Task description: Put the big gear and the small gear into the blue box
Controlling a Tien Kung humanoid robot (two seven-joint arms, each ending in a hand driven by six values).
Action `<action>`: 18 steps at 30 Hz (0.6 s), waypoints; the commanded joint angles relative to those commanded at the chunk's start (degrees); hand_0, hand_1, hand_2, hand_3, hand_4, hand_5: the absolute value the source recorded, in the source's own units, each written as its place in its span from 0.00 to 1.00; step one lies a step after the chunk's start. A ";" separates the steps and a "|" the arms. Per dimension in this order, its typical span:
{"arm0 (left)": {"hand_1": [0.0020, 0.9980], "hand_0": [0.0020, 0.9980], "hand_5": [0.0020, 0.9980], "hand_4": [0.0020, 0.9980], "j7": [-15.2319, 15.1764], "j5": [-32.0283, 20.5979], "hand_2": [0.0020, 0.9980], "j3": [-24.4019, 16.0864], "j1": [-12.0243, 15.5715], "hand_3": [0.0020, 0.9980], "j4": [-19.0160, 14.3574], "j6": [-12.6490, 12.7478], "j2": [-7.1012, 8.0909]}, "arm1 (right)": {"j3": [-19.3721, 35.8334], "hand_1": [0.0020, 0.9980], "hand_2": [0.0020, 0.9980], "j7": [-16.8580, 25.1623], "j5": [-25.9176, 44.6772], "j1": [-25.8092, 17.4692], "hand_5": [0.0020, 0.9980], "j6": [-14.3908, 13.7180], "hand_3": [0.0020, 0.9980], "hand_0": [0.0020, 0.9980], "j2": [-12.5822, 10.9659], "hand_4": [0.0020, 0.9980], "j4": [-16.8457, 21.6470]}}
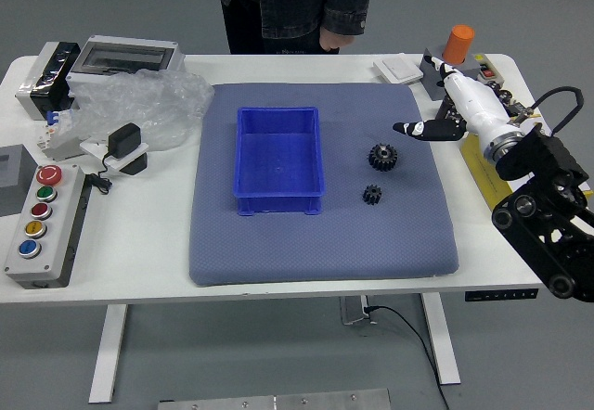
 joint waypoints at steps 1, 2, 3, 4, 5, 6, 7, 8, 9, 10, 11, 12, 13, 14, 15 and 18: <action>0.68 0.73 0.02 0.44 0.00 0.00 0.71 0.00 0.01 0.71 0.00 0.00 0.00 | -0.02 0.55 0.55 0.17 -0.02 0.00 0.22 -0.28 0.52 0.62 0.00 0.80 -0.01; 0.68 0.73 0.02 0.44 0.00 -0.01 0.71 0.00 0.01 0.71 0.00 0.00 0.00 | -0.03 0.55 0.55 0.31 -0.01 -0.01 0.22 -0.50 0.52 0.62 0.01 0.80 -0.02; 0.68 0.73 0.02 0.44 0.00 -0.02 0.71 0.00 0.01 0.71 0.00 0.01 0.00 | -0.03 0.55 0.55 0.62 0.04 -0.01 0.22 -0.93 0.52 0.62 0.02 0.80 -0.06; 0.68 0.73 0.02 0.44 0.00 -0.02 0.71 -0.01 0.01 0.71 0.00 0.01 -0.01 | -0.03 0.55 0.55 0.86 0.11 -0.01 0.22 -1.25 0.52 0.62 0.02 0.80 -0.09; 0.68 0.73 0.02 0.44 -0.01 -0.03 0.71 -0.01 0.00 0.71 0.00 0.01 -0.01 | -0.02 0.55 0.55 1.17 0.23 -0.02 0.22 -1.61 0.52 0.62 0.03 0.80 -0.14; 0.68 0.73 0.02 0.44 -0.02 -0.03 0.71 -0.01 -0.01 0.71 0.00 0.01 -0.01 | -0.01 0.55 0.55 1.57 0.38 -0.03 0.22 -2.08 0.52 0.62 0.04 0.80 -0.19; 0.68 0.73 0.02 0.43 -0.02 -0.03 0.71 -0.02 -0.02 0.71 0.00 0.00 -0.02 | 0.01 0.49 0.46 1.93 0.54 -0.03 0.11 -2.50 0.42 0.60 0.04 0.77 -0.24; 0.68 0.73 0.02 0.43 -0.02 -0.02 0.71 -0.02 -0.03 0.71 0.00 0.00 -0.02 | 0.03 0.49 0.46 2.23 0.68 -0.04 0.11 -2.83 0.42 0.60 0.05 0.77 -0.28; 0.68 0.73 0.02 0.43 -0.02 -0.03 0.71 -0.03 -0.04 0.71 0.00 0.00 -0.02 | 0.07 0.49 0.46 2.53 0.85 -0.04 0.11 -3.15 0.42 0.60 0.05 0.77 -0.32; 0.68 0.73 0.02 0.43 -0.02 -0.04 0.71 -0.02 -0.05 0.71 0.00 0.00 -0.03 | 0.12 0.49 0.46 2.82 1.05 -0.03 0.11 -3.45 0.42 0.60 0.05 0.77 -0.37; 0.68 0.73 0.02 0.43 -0.02 -0.03 0.71 -0.03 -0.06 0.71 0.00 0.01 -0.03 | 0.15 0.49 0.46 3.09 1.23 -0.02 0.11 -3.73 0.42 0.60 0.04 0.77 -0.41; 0.68 0.73 0.02 0.43 -0.02 -0.05 0.71 -0.03 -0.07 0.71 0.00 0.01 -0.03 | 0.19 0.49 0.46 3.34 1.42 -0.02 0.11 -3.97 0.42 0.60 0.04 0.77 -0.45; 0.68 0.73 0.02 0.43 -0.02 -0.06 0.71 -0.03 -0.07 0.71 0.00 0.01 -0.03 | 0.22 0.49 0.46 3.50 1.58 -0.01 0.11 -4.12 0.42 0.60 0.05 0.77 -0.49; 0.68 0.73 0.02 0.44 -0.01 -0.05 0.71 -0.03 -0.07 0.71 0.00 0.02 -0.03 | 0.25 0.48 0.44 3.63 1.72 -0.01 0.08 -4.21 0.42 0.59 0.05 0.85 -0.52; 0.68 0.73 0.02 0.44 -0.01 -0.05 0.71 -0.04 -0.08 0.71 0.00 0.02 -0.04 | 0.28 0.48 0.44 3.71 1.81 0.00 0.08 -4.26 0.42 0.59 0.06 0.85 -0.55; 0.68 0.73 0.02 0.44 -0.01 -0.04 0.71 -0.08 -0.09 0.71 0.00 0.01 -0.05 | 0.33 0.48 0.44 3.77 2.06 0.00 0.08 -4.18 0.42 0.59 0.07 0.85 -0.62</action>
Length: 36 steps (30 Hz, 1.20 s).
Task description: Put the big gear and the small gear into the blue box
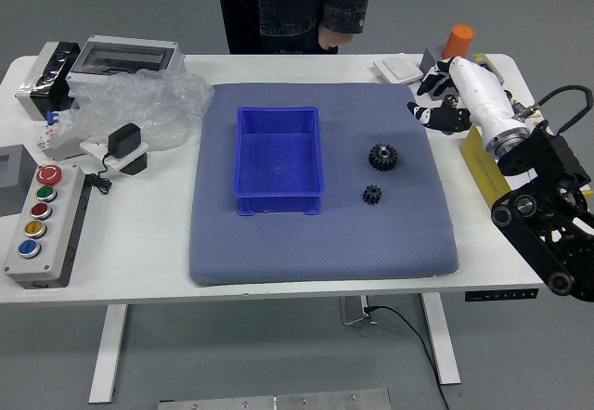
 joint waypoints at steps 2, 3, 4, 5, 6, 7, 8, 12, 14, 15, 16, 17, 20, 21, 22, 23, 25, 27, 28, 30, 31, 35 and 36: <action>0.68 0.73 0.02 0.43 -0.01 0.00 0.71 -0.02 -0.01 0.71 0.00 0.00 -0.01 | 0.01 0.48 0.45 -0.04 0.05 0.01 0.08 0.09 0.43 0.58 0.00 0.89 -0.01; 0.68 0.73 0.02 0.43 -0.01 0.02 0.71 -0.03 -0.01 0.71 0.00 0.00 -0.01 | 0.02 0.48 0.45 -0.07 0.07 0.03 0.08 0.20 0.43 0.58 0.00 0.89 0.00; 0.68 0.73 0.02 0.43 -0.01 0.03 0.71 -0.05 0.00 0.71 0.00 0.00 -0.02 | 0.03 0.48 0.45 -0.15 0.08 0.04 0.08 0.36 0.43 0.58 -0.01 0.89 0.01; 0.68 0.73 0.02 0.43 -0.01 0.04 0.71 -0.06 0.00 0.71 0.00 0.00 -0.02 | 0.04 0.48 0.45 -0.30 0.09 0.05 0.08 0.57 0.43 0.58 -0.03 0.89 0.04; 0.68 0.73 0.02 0.43 -0.01 0.04 0.71 -0.06 0.00 0.71 0.00 0.00 -0.03 | 0.03 0.48 0.45 -0.46 0.09 0.06 0.08 0.79 0.43 0.58 -0.04 0.89 0.07; 0.68 0.73 0.02 0.43 -0.01 0.03 0.71 -0.06 0.01 0.71 0.00 0.00 -0.03 | -0.03 0.48 0.45 -0.78 0.06 0.06 0.08 1.22 0.43 0.58 -0.07 0.89 0.13; 0.68 0.73 0.02 0.44 0.00 0.04 0.71 -0.07 0.01 0.71 0.00 0.00 -0.02 | -0.15 0.54 0.54 -1.15 0.03 0.05 0.19 1.69 0.57 0.59 -0.10 0.75 0.21; 0.68 0.73 0.02 0.44 0.00 0.02 0.71 -0.08 0.00 0.71 0.00 0.01 -0.01 | -1.46 0.54 0.54 -3.00 0.16 -0.11 0.19 3.87 0.57 0.59 -0.12 0.75 0.77; 0.68 0.73 0.02 0.43 0.00 0.02 0.71 -0.08 -0.03 0.71 0.00 0.00 -0.02 | -2.54 0.57 0.61 -4.10 0.30 -0.25 0.23 5.15 0.63 0.61 -0.03 0.75 1.15; 0.68 0.73 0.02 0.43 0.00 0.03 0.71 -0.08 -0.05 0.71 0.00 0.00 -0.02 | -3.14 0.57 0.61 -4.70 0.37 -0.32 0.23 5.86 0.63 0.61 0.01 0.75 1.37; 0.68 0.73 0.02 0.43 0.00 0.04 0.71 -0.08 -0.06 0.71 0.00 -0.01 -0.02 | -3.69 0.57 0.61 -5.24 0.44 -0.37 0.23 6.49 0.63 0.61 0.04 0.75 1.56; 0.68 0.73 0.02 0.43 -0.01 0.04 0.71 -0.07 -0.08 0.71 0.00 -0.01 -0.02 | -4.20 0.57 0.61 -5.78 0.49 -0.40 0.23 7.11 0.63 0.61 0.07 0.75 1.73; 0.68 0.73 0.02 0.43 0.01 0.05 0.71 -0.06 -0.09 0.71 0.00 0.00 0.02 | -5.87 0.60 0.72 -7.36 0.67 -0.40 0.25 8.94 0.75 0.61 0.10 0.81 2.18; 0.68 0.73 0.02 0.43 0.02 0.06 0.71 -0.06 -0.08 0.71 0.00 0.00 0.04 | -6.41 0.60 0.72 -7.75 0.69 -0.39 0.25 9.37 0.75 0.61 0.11 0.81 2.29; 0.68 0.73 0.02 0.43 0.02 0.05 0.71 -0.04 -0.07 0.71 0.00 0.01 0.07 | -7.02 0.60 0.72 -8.18 0.74 -0.39 0.25 9.84 0.75 0.61 0.12 0.81 2.40; 0.68 0.73 0.02 0.43 0.03 0.05 0.71 -0.04 -0.06 0.71 0.00 0.01 0.09 | -7.52 0.60 0.72 -8.53 0.79 -0.40 0.25 10.24 0.75 0.61 0.14 0.81 2.48; 0.68 0.73 0.02 0.43 0.04 0.07 0.71 -0.04 -0.05 0.71 0.00 0.02 0.13 | -8.69 0.62 0.73 -9.17 0.90 -0.37 0.24 10.97 0.77 0.60 0.18 0.82 2.62; 0.68 0.73 0.02 0.43 0.05 0.13 0.71 -0.08 -0.05 0.71 0.00 0.01 0.15 | -9.97 0.62 0.73 -9.82 1.01 -0.24 0.24 11.73 0.77 0.60 0.22 0.82 2.72; 0.68 0.73 0.02 0.43 0.04 0.17 0.71 -0.11 -0.06 0.71 0.00 0.00 0.15 | -10.46 0.62 0.73 -10.10 1.04 -0.17 0.24 12.04 0.77 0.60 0.25 0.82 2.75; 0.68 0.73 0.02 0.43 0.04 0.26 0.71 -0.16 -0.09 0.71 0.00 -0.02 0.15 | -11.30 0.62 0.73 -10.62 1.02 -0.01 0.24 12.61 0.77 0.60 0.31 0.82 2.78; 0.68 0.73 0.02 0.43 0.03 0.30 0.71 -0.17 -0.10 0.71 0.00 -0.04 0.14 | -11.69 0.62 0.73 -10.83 1.02 0.07 0.27 12.83 0.77 0.60 0.34 0.84 2.78; 0.68 0.73 0.02 0.43 0.07 0.41 0.71 -0.21 -0.08 0.71 0.00 -0.05 0.14 | -13.74 0.62 0.73 -11.29 1.03 0.39 0.27 13.20 0.77 0.60 0.37 0.84 2.54; 0.68 0.73 0.02 0.43 0.07 0.41 0.71 -0.21 -0.08 0.71 0.00 -0.05 0.15 | -14.18 0.62 0.73 -11.31 0.93 0.43 0.27 13.16 0.77 0.60 0.40 0.84 2.43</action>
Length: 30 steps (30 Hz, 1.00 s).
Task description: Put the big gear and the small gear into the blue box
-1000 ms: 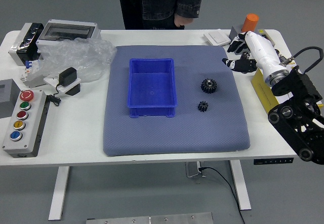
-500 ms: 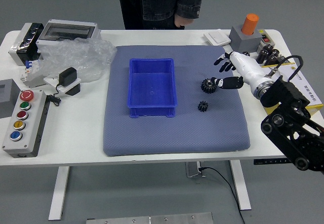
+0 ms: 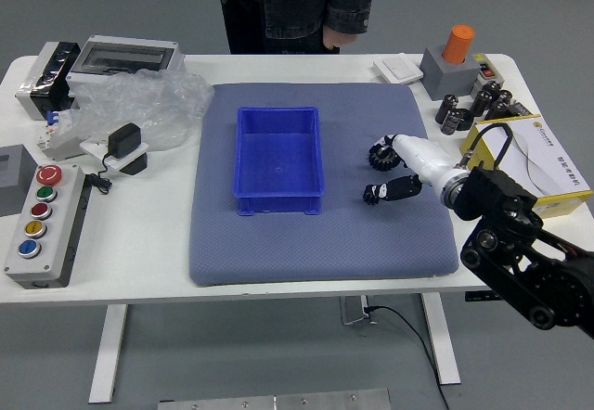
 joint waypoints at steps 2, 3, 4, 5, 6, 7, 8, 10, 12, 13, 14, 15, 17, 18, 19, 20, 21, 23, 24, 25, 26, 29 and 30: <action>0.68 0.73 0.02 0.43 0.02 0.01 0.71 0.02 0.01 0.71 0.00 0.00 0.01 | -0.86 0.61 0.71 0.07 -0.27 0.12 0.28 -0.24 0.74 0.59 0.06 0.84 -0.27; 0.68 0.73 0.02 0.43 0.03 0.03 0.71 0.02 0.01 0.71 0.00 0.00 0.02 | -1.38 0.61 0.71 0.18 -0.53 0.23 0.28 -0.46 0.74 0.59 0.09 0.84 -0.48; 0.68 0.73 0.02 0.43 0.03 0.04 0.71 0.03 0.01 0.71 0.00 0.00 0.02 | -1.79 0.61 0.71 0.29 -0.79 0.34 0.28 -0.64 0.74 0.59 0.11 0.84 -0.66; 0.68 0.73 0.02 0.43 0.03 0.05 0.71 0.03 0.00 0.71 0.00 0.00 0.03 | -2.14 0.61 0.71 0.39 -1.03 0.45 0.28 -0.80 0.74 0.59 0.13 0.84 -0.84; 0.68 0.73 0.02 0.43 0.03 0.07 0.71 0.03 -0.01 0.71 0.00 0.00 0.04 | -2.51 0.61 0.71 0.51 -1.30 0.57 0.28 -0.97 0.74 0.59 0.14 0.84 -1.05; 0.68 0.73 0.02 0.43 0.03 0.07 0.71 0.03 -0.02 0.71 0.00 -0.01 0.04 | -2.88 0.60 0.68 0.66 -1.64 0.69 0.30 -1.15 0.69 0.60 0.18 0.81 -1.33; 0.68 0.73 0.02 0.43 0.03 0.07 0.71 0.04 -0.02 0.71 0.00 0.00 0.04 | -3.11 0.60 0.68 0.80 -1.79 0.78 0.30 -1.31 0.69 0.60 0.22 0.81 -1.56; 0.68 0.73 0.02 0.43 0.05 0.06 0.71 0.05 0.00 0.71 0.00 0.01 0.03 | -3.50 0.60 0.68 1.05 -2.02 0.94 0.30 -1.60 0.69 0.60 0.31 0.81 -2.01; 0.68 0.73 0.02 0.43 0.06 0.04 0.71 0.06 0.01 0.71 0.00 0.01 0.03 | -3.68 0.60 0.68 1.28 -2.20 1.09 0.30 -1.87 0.69 0.60 0.46 0.81 -2.40; 0.68 0.73 0.02 0.43 0.06 0.04 0.71 0.05 0.02 0.71 0.00 0.01 0.03 | -3.74 0.60 0.66 1.40 -2.33 1.17 0.32 -2.01 0.67 0.60 0.55 0.81 -2.60; 0.68 0.73 0.02 0.43 0.06 0.04 0.71 0.04 0.02 0.71 0.00 0.01 0.02 | -3.77 0.60 0.66 1.50 -2.46 1.22 0.32 -2.12 0.67 0.60 0.63 0.81 -2.76; 0.68 0.73 0.02 0.43 0.06 0.06 0.71 0.02 0.02 0.71 0.00 0.01 0.01 | -3.80 0.60 0.66 1.62 -2.60 1.28 0.32 -2.25 0.67 0.60 0.73 0.81 -2.94; 0.68 0.73 0.02 0.43 0.05 0.08 0.71 -0.03 0.00 0.71 0.00 -0.01 -0.01 | -3.93 0.60 0.66 1.87 -2.87 1.34 0.32 -2.50 0.67 0.60 0.90 0.81 -3.29; 0.68 0.73 0.02 0.43 0.05 0.10 0.71 -0.05 -0.01 0.71 0.00 -0.01 -0.02 | -4.04 0.60 0.66 2.04 -2.91 1.36 0.32 -2.66 0.67 0.60 0.99 0.81 -3.53; 0.68 0.73 0.02 0.43 0.05 0.11 0.71 -0.07 -0.02 0.71 0.00 -0.02 -0.04 | -4.17 0.59 0.65 2.19 -2.95 1.38 0.32 -2.80 0.66 0.60 1.06 0.80 -3.76; 0.68 0.73 0.02 0.43 0.04 0.11 0.71 -0.08 -0.02 0.71 0.00 -0.02 -0.04 | -4.27 0.59 0.65 2.32 -2.95 1.39 0.32 -2.91 0.66 0.60 1.13 0.80 -3.96; 0.68 0.73 0.02 0.43 0.04 0.11 0.71 -0.08 -0.01 0.71 0.00 -0.02 -0.05 | -4.36 0.59 0.65 2.43 -2.94 1.40 0.32 -3.00 0.66 0.60 1.18 0.80 -4.14; 0.68 0.73 0.02 0.43 0.05 0.08 0.71 -0.07 0.00 0.71 0.00 -0.01 -0.06 | -4.50 0.59 0.65 2.63 -2.98 1.44 0.32 -3.17 0.66 0.60 1.33 0.80 -4.60; 0.68 0.73 0.02 0.43 0.06 0.08 0.71 -0.07 0.00 0.71 0.00 -0.01 -0.06 | -4.55 0.59 0.65 2.74 -2.97 1.48 0.32 -3.26 0.66 0.60 1.40 0.80 -4.82; 0.68 0.73 0.02 0.43 0.06 0.07 0.71 -0.07 0.00 0.71 0.00 0.00 -0.07 | -4.59 0.59 0.64 2.83 -3.00 1.51 0.33 -3.35 0.65 0.60 1.46 0.80 -5.02; 0.68 0.73 0.02 0.43 0.06 0.06 0.71 -0.06 0.00 0.71 0.00 0.00 -0.07 | -4.63 0.59 0.64 2.90 -3.02 1.54 0.33 -3.41 0.65 0.60 1.50 0.80 -5.17; 0.68 0.73 0.02 0.43 0.07 0.03 0.71 -0.05 -0.02 0.71 0.00 0.00 -0.09 | -4.87 0.59 0.64 3.28 -2.99 1.68 0.33 -3.71 0.65 0.60 1.62 0.80 -5.91; 0.68 0.73 0.02 0.43 0.07 0.02 0.71 -0.05 -0.03 0.71 0.00 0.01 -0.10 | -4.93 0.59 0.64 3.46 -2.96 1.72 0.33 -3.84 0.65 0.60 1.67 0.80 -6.21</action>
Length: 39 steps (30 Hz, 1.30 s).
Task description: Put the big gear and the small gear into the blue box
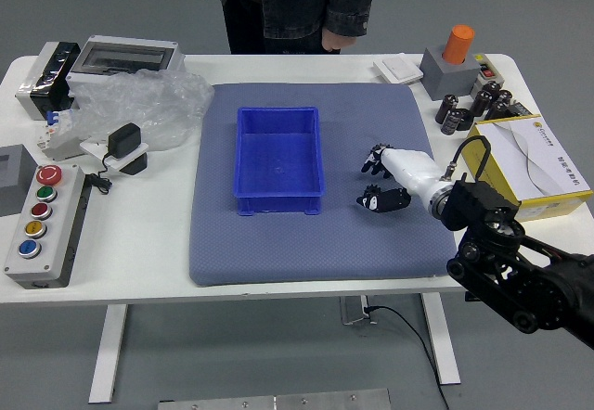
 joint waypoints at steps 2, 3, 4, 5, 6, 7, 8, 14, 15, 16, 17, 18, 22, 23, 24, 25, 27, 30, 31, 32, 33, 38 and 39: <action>0.68 0.73 0.02 0.43 0.00 -0.01 0.71 0.00 -0.01 0.71 0.00 0.00 -0.01 | -0.08 0.59 0.64 0.23 0.04 0.05 0.32 -0.18 0.65 0.60 0.07 0.79 -0.39; 0.68 0.73 0.02 0.43 0.00 -0.01 0.71 0.00 -0.01 0.71 0.00 0.00 -0.02 | -0.13 0.59 0.64 0.34 0.07 0.07 0.32 -0.27 0.65 0.60 0.11 0.79 -0.62; 0.68 0.73 0.02 0.43 0.00 -0.01 0.71 0.00 -0.01 0.71 0.00 0.00 -0.02 | -0.18 0.59 0.64 0.44 0.08 0.09 0.32 -0.34 0.65 0.60 0.16 0.79 -0.84; 0.68 0.73 0.02 0.43 0.00 0.00 0.71 -0.02 -0.02 0.71 0.00 0.00 -0.03 | -0.24 0.59 0.64 0.55 0.10 0.10 0.32 -0.42 0.65 0.60 0.20 0.79 -1.10; 0.68 0.73 0.02 0.43 0.00 0.01 0.71 -0.03 -0.02 0.71 0.00 0.00 -0.04 | -0.29 0.59 0.64 0.63 0.13 0.10 0.32 -0.48 0.65 0.60 0.23 0.79 -1.26; 0.68 0.73 0.02 0.43 0.00 0.03 0.71 -0.05 -0.02 0.71 0.00 0.00 -0.05 | -0.38 0.59 0.63 0.71 0.16 0.10 0.32 -0.55 0.65 0.61 0.26 0.78 -1.46; 0.68 0.73 0.02 0.43 0.00 0.04 0.71 -0.06 -0.03 0.71 0.00 -0.01 -0.06 | -0.48 0.59 0.63 0.78 0.19 0.08 0.32 -0.61 0.65 0.61 0.28 0.78 -1.63; 0.68 0.73 0.02 0.44 0.02 0.02 0.71 -0.05 0.03 0.71 0.00 -0.01 -0.13 | -0.96 0.58 0.63 1.05 0.26 -0.08 0.32 -0.97 0.64 0.61 0.55 0.77 -2.40; 0.68 0.73 0.02 0.44 0.02 0.01 0.71 -0.04 0.04 0.71 0.00 -0.01 -0.14 | -1.05 0.58 0.63 1.08 0.26 -0.08 0.32 -1.02 0.64 0.61 0.58 0.77 -2.50; 0.68 0.73 0.02 0.44 0.02 0.02 0.71 -0.04 0.05 0.71 0.00 0.00 -0.14 | -1.15 0.58 0.63 1.11 0.25 -0.08 0.32 -1.09 0.64 0.61 0.63 0.77 -2.63; 0.68 0.73 0.02 0.44 0.02 0.02 0.71 -0.05 0.05 0.71 0.00 0.00 -0.15 | -1.22 0.58 0.63 1.13 0.24 -0.08 0.32 -1.14 0.64 0.61 0.67 0.77 -2.72; 0.68 0.73 0.02 0.44 0.02 0.02 0.71 -0.05 0.04 0.71 0.00 -0.01 -0.15 | -1.27 0.58 0.63 1.16 0.22 -0.06 0.32 -1.21 0.64 0.61 0.70 0.77 -2.81; 0.68 0.73 0.02 0.44 0.02 0.06 0.71 -0.05 0.03 0.70 0.00 -0.01 -0.13 | -1.41 0.58 0.63 1.32 0.08 0.00 0.30 -1.59 0.64 0.62 0.85 0.76 -3.15; 0.68 0.73 0.02 0.44 0.02 0.07 0.71 -0.05 0.04 0.70 0.00 -0.01 -0.13 | -1.44 0.58 0.63 1.36 0.02 0.01 0.30 -1.70 0.64 0.62 0.89 0.76 -3.23; 0.68 0.73 0.02 0.44 0.03 0.07 0.71 -0.04 0.05 0.70 0.00 -0.01 -0.13 | -1.47 0.58 0.63 1.40 -0.03 0.01 0.30 -1.80 0.64 0.62 0.91 0.76 -3.28; 0.68 0.73 0.02 0.44 0.03 0.07 0.71 -0.03 0.06 0.70 0.00 -0.01 -0.13 | -1.50 0.57 0.61 1.44 -0.07 0.01 0.28 -1.90 0.63 0.62 0.94 0.72 -3.35; 0.68 0.73 0.02 0.44 0.03 0.09 0.71 -0.02 0.06 0.70 0.00 -0.02 -0.14 | -1.58 0.57 0.61 1.57 -0.18 -0.01 0.28 -2.17 0.63 0.62 0.98 0.72 -3.50; 0.68 0.73 0.02 0.44 0.03 0.12 0.71 -0.01 0.07 0.70 0.00 -0.02 -0.16 | -1.68 0.57 0.61 1.68 -0.35 -0.08 0.28 -2.46 0.63 0.62 1.00 0.72 -3.63; 0.68 0.73 0.02 0.44 0.03 0.13 0.71 0.00 0.08 0.70 0.00 -0.03 -0.16 | -1.71 0.57 0.60 1.70 -0.43 -0.11 0.22 -2.54 0.62 0.63 1.00 0.67 -3.66; 0.68 0.73 0.02 0.44 0.03 0.13 0.71 0.01 0.09 0.70 0.00 -0.03 -0.17 | -1.74 0.57 0.60 1.71 -0.50 -0.14 0.22 -2.59 0.62 0.63 1.00 0.67 -3.68; 0.68 0.73 0.02 0.44 0.03 0.13 0.71 0.03 0.10 0.70 0.00 -0.03 -0.17 | -1.78 0.57 0.60 1.72 -0.58 -0.19 0.22 -2.64 0.62 0.63 0.99 0.67 -3.69; 0.68 0.73 0.02 0.44 0.04 0.12 0.70 0.12 0.16 0.70 0.00 -0.02 -0.18 | -2.05 0.56 0.60 1.73 -0.81 -0.46 0.22 -2.89 0.62 0.63 0.95 0.65 -3.70; 0.68 0.73 0.02 0.44 0.04 0.12 0.70 0.13 0.17 0.70 0.00 -0.02 -0.18 | -2.12 0.56 0.60 1.75 -0.87 -0.51 0.22 -2.99 0.62 0.63 0.95 0.65 -3.71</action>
